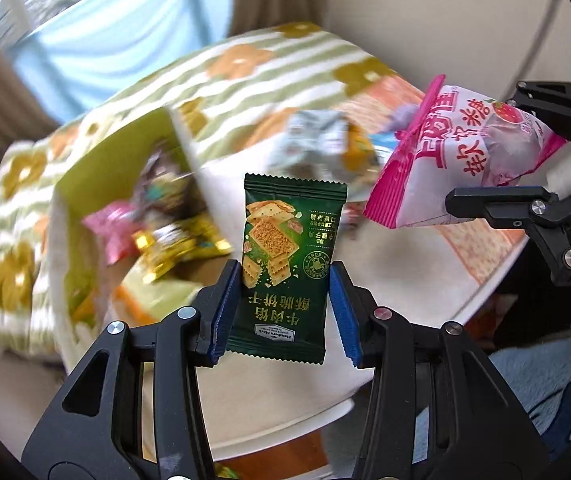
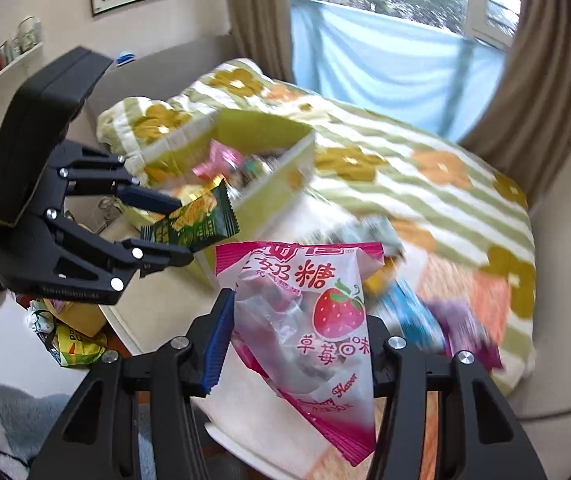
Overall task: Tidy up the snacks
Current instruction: 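Grasp green cracker packet with left tool while right tool grasps pink candy bag, then carry both packets over the yellow box and release them inside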
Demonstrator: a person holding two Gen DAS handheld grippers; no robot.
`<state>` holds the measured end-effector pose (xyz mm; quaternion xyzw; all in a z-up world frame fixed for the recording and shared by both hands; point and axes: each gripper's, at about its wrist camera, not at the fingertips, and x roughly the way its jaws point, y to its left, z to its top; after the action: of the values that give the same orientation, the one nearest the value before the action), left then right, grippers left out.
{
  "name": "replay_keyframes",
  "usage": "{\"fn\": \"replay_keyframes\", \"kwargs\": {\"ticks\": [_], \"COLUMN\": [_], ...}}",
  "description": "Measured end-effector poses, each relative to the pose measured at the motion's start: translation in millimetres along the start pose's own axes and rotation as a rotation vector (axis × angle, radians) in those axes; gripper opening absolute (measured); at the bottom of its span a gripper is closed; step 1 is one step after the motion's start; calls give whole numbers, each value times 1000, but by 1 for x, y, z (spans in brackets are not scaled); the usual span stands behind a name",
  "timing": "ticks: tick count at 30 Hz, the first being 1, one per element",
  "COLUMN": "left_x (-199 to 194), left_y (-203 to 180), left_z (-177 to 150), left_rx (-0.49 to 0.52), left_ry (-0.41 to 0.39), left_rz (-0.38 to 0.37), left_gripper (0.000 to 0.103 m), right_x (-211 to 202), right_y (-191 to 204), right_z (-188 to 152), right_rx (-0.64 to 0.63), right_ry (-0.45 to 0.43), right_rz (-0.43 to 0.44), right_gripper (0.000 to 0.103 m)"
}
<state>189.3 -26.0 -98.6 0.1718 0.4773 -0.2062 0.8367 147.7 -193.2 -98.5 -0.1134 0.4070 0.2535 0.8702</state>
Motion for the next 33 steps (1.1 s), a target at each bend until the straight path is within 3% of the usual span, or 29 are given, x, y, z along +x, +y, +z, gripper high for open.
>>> {"fn": "replay_keyframes", "kwargs": {"ticks": [5,13,19,25,26,27,29,33], "left_x": [-2,18,49,72,75,77,74,59], "left_y": [69,168,204,212,212,213,212,212], "left_z": [-17,-42,-47,-52,-53,-53,-56,-65], "left_rx": [-132,-259,-336,-372,-376,-380,-390,-428], "left_ry": [-14,1,21,48,53,56,34,0], "left_rz": [33,57,-11,-29,-30,-27,-2,68], "left_gripper": [41,41,41,43,51,76,103,103], "right_x": [28,94,124,140,143,146,153,157], "right_y": [37,83,93,95,93,91,89,88], "right_z": [48,101,111,107,106,107,108,109], "right_rx": [-22,113,275,332,342,348,350,320], "right_ry": [-22,4,47,80,88,96,111,104], "right_rz": [22,36,3,-37,-35,-30,-19,16], "right_gripper": [49,49,49,49,49,49,49,49]}}
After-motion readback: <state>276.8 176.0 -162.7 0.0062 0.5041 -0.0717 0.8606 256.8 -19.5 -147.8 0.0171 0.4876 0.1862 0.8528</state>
